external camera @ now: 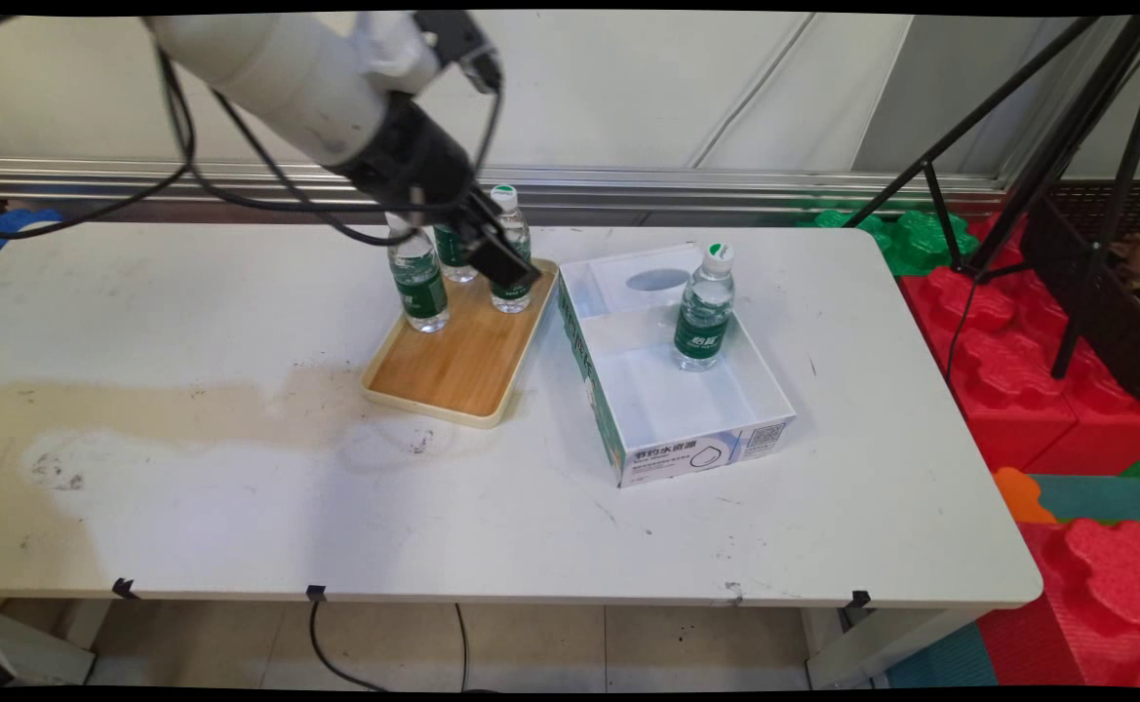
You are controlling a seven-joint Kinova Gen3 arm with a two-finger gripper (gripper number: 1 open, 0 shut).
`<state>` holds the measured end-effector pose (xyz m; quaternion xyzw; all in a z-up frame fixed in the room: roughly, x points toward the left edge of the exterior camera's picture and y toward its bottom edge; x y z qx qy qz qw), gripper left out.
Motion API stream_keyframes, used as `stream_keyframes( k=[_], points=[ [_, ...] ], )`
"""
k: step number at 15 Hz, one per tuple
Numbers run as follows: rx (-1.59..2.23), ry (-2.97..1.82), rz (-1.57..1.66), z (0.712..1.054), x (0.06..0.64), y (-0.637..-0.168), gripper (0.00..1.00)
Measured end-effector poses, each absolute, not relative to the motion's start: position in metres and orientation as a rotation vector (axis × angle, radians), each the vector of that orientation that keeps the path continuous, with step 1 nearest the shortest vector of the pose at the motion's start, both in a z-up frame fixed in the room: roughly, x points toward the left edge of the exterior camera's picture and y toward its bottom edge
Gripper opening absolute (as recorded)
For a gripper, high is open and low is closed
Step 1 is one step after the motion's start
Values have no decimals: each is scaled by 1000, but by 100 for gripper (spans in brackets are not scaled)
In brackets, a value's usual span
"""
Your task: Pick up the green bottle from the white box
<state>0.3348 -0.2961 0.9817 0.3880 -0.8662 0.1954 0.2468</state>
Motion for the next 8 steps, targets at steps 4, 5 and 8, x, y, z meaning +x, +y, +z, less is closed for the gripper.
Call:
stream_keyframes(
  k=[4,5,8],
  points=[
    [1055,-2358,529,966,296,-320,100],
    [1051,-2358,529,962,286,-327,100],
    [1039,-2359,525,947,258,-350,100]
  ],
)
